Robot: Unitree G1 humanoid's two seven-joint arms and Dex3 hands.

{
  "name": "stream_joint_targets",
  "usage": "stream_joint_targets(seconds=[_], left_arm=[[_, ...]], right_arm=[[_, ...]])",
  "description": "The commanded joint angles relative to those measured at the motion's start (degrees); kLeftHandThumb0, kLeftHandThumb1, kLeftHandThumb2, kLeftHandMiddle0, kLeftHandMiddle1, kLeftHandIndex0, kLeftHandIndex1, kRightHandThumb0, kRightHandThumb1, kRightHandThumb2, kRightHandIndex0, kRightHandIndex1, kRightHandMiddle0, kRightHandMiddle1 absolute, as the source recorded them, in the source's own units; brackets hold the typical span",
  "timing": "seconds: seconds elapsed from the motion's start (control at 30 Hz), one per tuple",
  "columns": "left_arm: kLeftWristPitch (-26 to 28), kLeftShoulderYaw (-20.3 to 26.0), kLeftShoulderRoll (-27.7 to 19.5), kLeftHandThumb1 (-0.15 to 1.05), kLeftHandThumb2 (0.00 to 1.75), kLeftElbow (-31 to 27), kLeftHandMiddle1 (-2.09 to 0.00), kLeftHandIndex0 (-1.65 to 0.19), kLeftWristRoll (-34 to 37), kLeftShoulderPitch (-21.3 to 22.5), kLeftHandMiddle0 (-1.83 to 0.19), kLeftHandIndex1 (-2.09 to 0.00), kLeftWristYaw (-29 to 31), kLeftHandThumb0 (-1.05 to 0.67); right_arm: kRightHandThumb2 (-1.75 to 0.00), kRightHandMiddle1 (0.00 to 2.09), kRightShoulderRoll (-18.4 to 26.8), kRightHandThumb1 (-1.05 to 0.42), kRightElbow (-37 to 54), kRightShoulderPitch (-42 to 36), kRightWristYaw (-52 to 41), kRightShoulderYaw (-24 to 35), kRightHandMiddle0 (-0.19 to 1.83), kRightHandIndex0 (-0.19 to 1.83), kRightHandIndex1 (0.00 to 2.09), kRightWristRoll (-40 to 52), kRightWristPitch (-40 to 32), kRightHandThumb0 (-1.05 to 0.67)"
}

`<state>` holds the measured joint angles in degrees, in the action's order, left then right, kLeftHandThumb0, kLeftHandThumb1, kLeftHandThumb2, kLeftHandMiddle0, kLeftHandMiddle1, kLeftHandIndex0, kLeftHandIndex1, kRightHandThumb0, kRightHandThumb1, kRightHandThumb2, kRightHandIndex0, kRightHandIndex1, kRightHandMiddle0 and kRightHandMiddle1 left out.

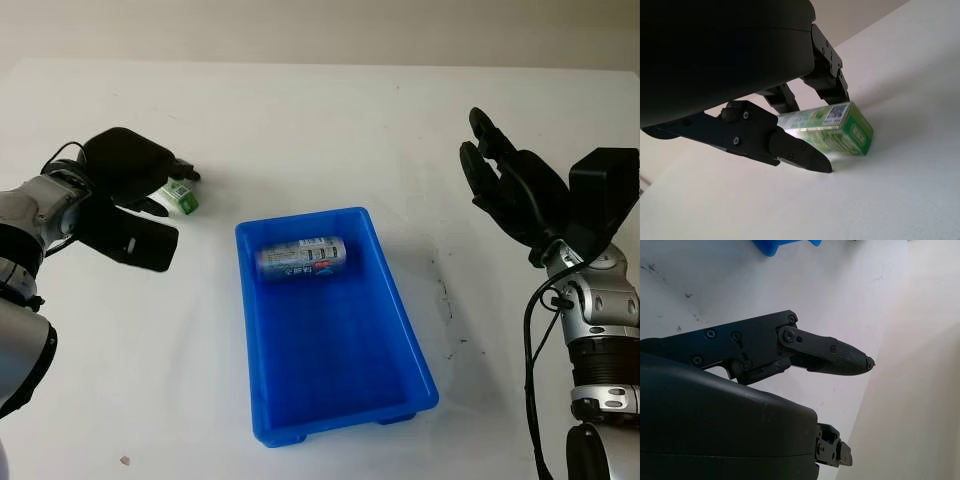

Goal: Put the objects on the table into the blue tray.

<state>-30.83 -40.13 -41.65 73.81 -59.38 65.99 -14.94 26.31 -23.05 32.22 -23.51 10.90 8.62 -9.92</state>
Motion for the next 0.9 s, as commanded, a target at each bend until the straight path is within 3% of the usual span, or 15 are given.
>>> stream_joint_targets(seconds=[0.0, 0.03, 0.1, 0.17, 0.23, 0.3, 0.37, 0.57, 0.73, 0.87], left_arm=[[0.08, -2.19, 1.64, 0.99, 0.05, 0.86, -1.86, -0.26, -1.34, -0.94, -0.12, -1.38, -0.39, -0.33], [0.25, -2.86, 1.73, 1.00, 0.06, 0.91, -2.00, -0.20, -1.87, -0.87, -0.15, -1.59, -0.52, -0.34], [0.54, -4.17, 1.81, 1.01, 0.06, 1.00, -2.07, -0.11, -2.88, -0.71, -0.19, -1.89, -0.49, -0.36], [1.11, -4.86, 1.94, 1.04, 0.07, 1.20, -2.09, -0.03, -3.17, -0.65, -0.14, -2.05, 0.52, -0.40], [1.84, -6.47, 1.89, 1.05, 0.10, 1.10, -2.09, -0.03, -4.61, -0.57, -0.17, -2.04, -0.55, -0.42], [2.99, -9.86, 1.61, 1.05, 0.17, 0.77, -2.09, -0.06, -8.36, -0.44, -0.36, -2.08, -5.08, -0.49], [3.80, -12.23, 1.59, 1.05, 0.25, 0.84, -2.09, -0.16, -11.00, -0.22, -0.59, -2.09, -8.20, -0.54], [4.75, -14.43, 1.94, 1.05, 0.34, 1.01, -2.09, -0.41, -12.85, 0.29, -0.95, -2.09, -12.70, -0.58], [4.80, -10.28, 2.47, 1.05, 0.34, -0.92, -2.09, -0.35, -7.65, 1.67, -0.89, -2.09, -11.49, -0.50], [0.54, -3.74, 1.82, 1.05, 0.34, -4.45, -2.09, -0.32, 0.08, 3.18, -0.88, -2.09, -12.50, -0.41]], right_arm=[[-0.58, 0.00, 0.89, -1.05, 0.59, 0.57, 0.19, 0.57, -0.19, -0.19, 0.00, 0.25, 0.09, -0.61], [-0.58, 0.00, 0.84, -1.05, 0.60, 0.61, 0.22, 0.56, -0.19, -0.19, 0.00, 0.24, 0.15, -0.61], [-0.58, 0.00, 0.75, -1.05, 0.77, 0.70, 0.31, 0.50, -0.19, -0.19, 0.00, 0.21, 0.04, -0.61], [-0.58, 0.00, 0.79, -1.05, 0.88, 0.68, 0.23, 0.44, -0.19, -0.19, 0.00, 0.16, 0.31, -0.61], [-0.58, 0.00, 0.86, -1.05, 0.91, 0.69, 0.09, 0.43, -0.19, -0.19, 0.00, 0.21, 0.32, -0.61], [-0.58, 0.00, 0.86, -1.05, 1.06, 0.72, 0.04, 0.45, -0.19, -0.19, 0.00, 0.33, -0.05, -0.61], [-0.58, 0.00, 0.76, -1.05, 1.29, 0.68, 0.21, 0.47, -0.19, -0.19, 0.00, 0.37, -0.19, -0.61], [-0.58, 0.00, 0.54, -1.05, 1.83, 0.41, 0.47, 0.36, -0.19, -0.19, 0.00, 0.52, -0.49, -0.62], [-0.58, 0.00, 0.60, -1.05, 2.52, -0.08, 0.48, 0.40, -0.19, -0.19, 0.00, 0.61, -0.66, -0.62], [-0.59, 0.00, 0.36, -1.05, 2.34, -0.02, 0.18, 0.42, -0.19, -0.19, 0.00, 1.07, -0.79, -0.61]])
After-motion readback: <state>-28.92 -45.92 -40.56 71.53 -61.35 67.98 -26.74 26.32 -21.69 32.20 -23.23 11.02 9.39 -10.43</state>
